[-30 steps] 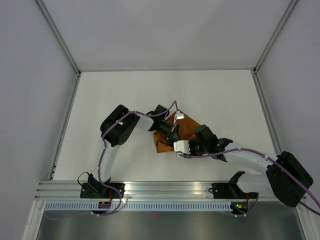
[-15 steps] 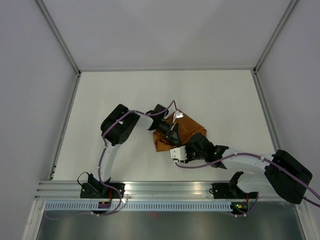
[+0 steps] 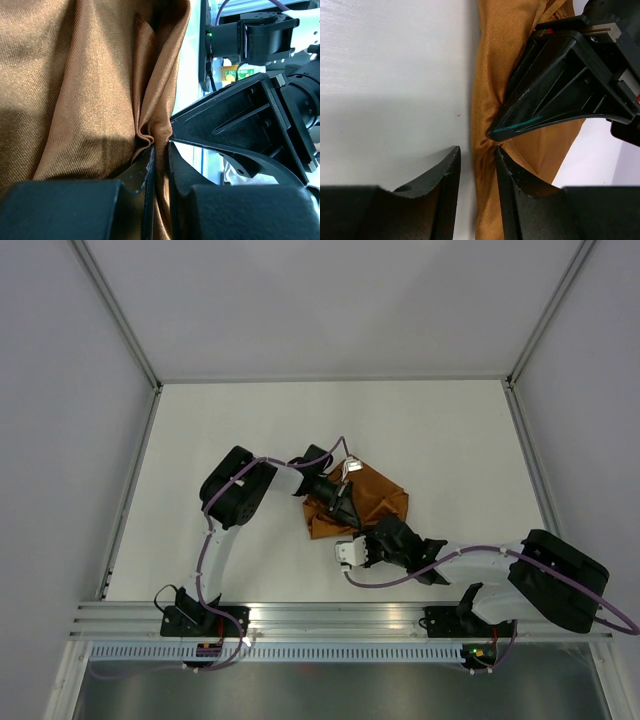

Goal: Fold the napkin, place the utensils inside, and roll it up
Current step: Roll the napkin with the utensil

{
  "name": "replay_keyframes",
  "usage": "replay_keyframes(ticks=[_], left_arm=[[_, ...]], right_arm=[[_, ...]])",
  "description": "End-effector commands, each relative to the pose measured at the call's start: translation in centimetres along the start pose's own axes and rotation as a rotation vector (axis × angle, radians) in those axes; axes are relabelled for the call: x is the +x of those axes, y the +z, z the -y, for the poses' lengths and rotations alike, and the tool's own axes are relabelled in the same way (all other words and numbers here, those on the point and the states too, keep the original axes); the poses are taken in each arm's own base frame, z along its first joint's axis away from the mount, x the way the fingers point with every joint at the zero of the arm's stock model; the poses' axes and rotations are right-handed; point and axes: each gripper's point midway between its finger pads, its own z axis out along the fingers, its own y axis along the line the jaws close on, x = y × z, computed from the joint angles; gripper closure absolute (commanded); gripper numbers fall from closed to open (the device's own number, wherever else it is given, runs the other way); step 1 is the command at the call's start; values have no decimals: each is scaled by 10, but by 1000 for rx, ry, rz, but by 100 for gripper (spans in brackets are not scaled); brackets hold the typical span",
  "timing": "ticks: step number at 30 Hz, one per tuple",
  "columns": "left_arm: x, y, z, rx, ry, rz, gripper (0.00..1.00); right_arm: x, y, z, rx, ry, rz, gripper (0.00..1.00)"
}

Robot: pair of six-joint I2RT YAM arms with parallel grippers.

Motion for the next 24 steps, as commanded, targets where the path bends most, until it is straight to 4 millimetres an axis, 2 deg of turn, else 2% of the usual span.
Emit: replay_keyframes(ticks=[1,5,6,7,8,9,10,12,13,17,24], left_arm=[[34,10,-39,-59,-70,-47,98],[39,9,-41,-68,-92,-57,98],[39,10,-41,-67,-89,-61,98],[39,9,-41,-68,-92,-62,98],[40,9,-41,-67,-95,-63,98],[40,9,-41,-68,-92,-63,98],[40,9,-41,-68,-95,-63,98],[41,9,-42,-71,-96,-66,98],[42,9,-42,-71,-100,-67,98],[42,9,-42,-71,-99,-68,98],[43,9,-42,-71,-102,-69,98]], right_arm=[[14,0,-14,-13,-17,-44,59],[6,-1,-8,-20,-5,-24,58],[6,-3,-12,-48,1,-27,57],[-4,-5,-4,-42,14,4,57],[-6,-8,-14,-116,40,28,55],[-10,-9,-13,-139,54,51,54],[-17,-11,-1,-130,67,74,54],[-15,-12,3,-153,82,77,54],[-20,-12,11,-146,83,95,54],[-6,-13,16,-181,114,86,54],[5,-10,1,-216,106,82,54]])
